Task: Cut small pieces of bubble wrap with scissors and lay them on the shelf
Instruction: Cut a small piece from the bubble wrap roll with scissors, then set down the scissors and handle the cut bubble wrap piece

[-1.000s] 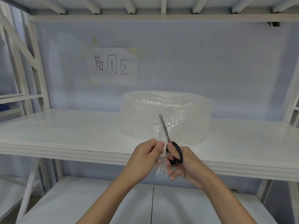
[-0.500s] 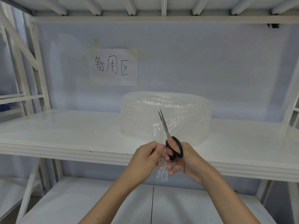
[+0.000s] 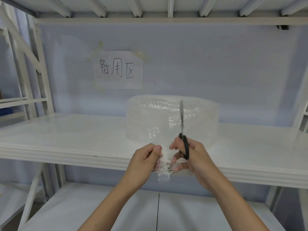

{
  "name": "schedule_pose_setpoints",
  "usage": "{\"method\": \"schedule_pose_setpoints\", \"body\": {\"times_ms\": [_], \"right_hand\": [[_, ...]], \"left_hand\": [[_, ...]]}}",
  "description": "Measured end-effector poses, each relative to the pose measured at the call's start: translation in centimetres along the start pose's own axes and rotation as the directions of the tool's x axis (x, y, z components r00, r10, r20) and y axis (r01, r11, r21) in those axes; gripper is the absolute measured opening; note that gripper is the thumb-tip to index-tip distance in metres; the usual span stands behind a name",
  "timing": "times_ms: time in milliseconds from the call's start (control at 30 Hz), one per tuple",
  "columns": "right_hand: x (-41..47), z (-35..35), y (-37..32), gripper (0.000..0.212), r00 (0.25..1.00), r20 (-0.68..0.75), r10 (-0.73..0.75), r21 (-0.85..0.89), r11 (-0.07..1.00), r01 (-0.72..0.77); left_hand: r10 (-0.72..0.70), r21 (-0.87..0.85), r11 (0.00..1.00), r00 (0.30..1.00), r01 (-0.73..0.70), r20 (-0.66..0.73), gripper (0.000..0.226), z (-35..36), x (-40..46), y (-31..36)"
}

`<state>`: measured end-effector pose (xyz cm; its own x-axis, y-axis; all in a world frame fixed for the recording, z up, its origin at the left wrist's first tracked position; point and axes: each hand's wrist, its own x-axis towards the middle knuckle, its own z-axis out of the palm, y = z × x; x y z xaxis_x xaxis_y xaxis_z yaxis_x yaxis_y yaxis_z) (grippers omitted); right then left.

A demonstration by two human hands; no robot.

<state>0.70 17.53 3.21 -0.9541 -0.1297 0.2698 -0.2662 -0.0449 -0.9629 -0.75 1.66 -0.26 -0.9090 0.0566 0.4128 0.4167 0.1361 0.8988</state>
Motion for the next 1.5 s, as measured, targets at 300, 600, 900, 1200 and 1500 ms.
{"method": "schedule_pose_setpoints", "body": {"times_ms": [300,600,900,1200,1500], "right_hand": [[-0.4,-7.4,-1.1,0.045,0.876,-0.481,-0.025,-0.217,0.972,-0.092],[1.5,-13.3,-1.9,0.05,0.814,-0.531,0.236,-0.496,0.692,-0.524],[4.6,-12.6,-2.9,0.035,0.724,-0.568,0.391,-0.751,0.112,-0.651],[7.8,-11.9,-3.6,0.023,0.683,-0.575,0.451,-0.768,-0.009,-0.641],[4.5,-6.8,-5.6,0.018,0.899,-0.36,0.248,-0.907,0.134,-0.4]], "left_hand": [[0.011,-0.092,0.996,1.0,-0.014,-0.024,0.028,-0.6,0.4,1.5],[0.02,-0.091,0.996,1.0,-0.022,-0.019,0.025,-0.4,0.4,2.2],[0.01,-0.113,0.993,1.0,-0.011,-0.014,0.024,-0.9,0.1,2.4],[0.026,-0.074,0.997,0.999,-0.029,-0.035,0.024,-2.3,0.2,1.9],[0.025,-0.111,0.993,0.997,-0.033,-0.073,0.014,-3.6,0.3,1.8]]}}
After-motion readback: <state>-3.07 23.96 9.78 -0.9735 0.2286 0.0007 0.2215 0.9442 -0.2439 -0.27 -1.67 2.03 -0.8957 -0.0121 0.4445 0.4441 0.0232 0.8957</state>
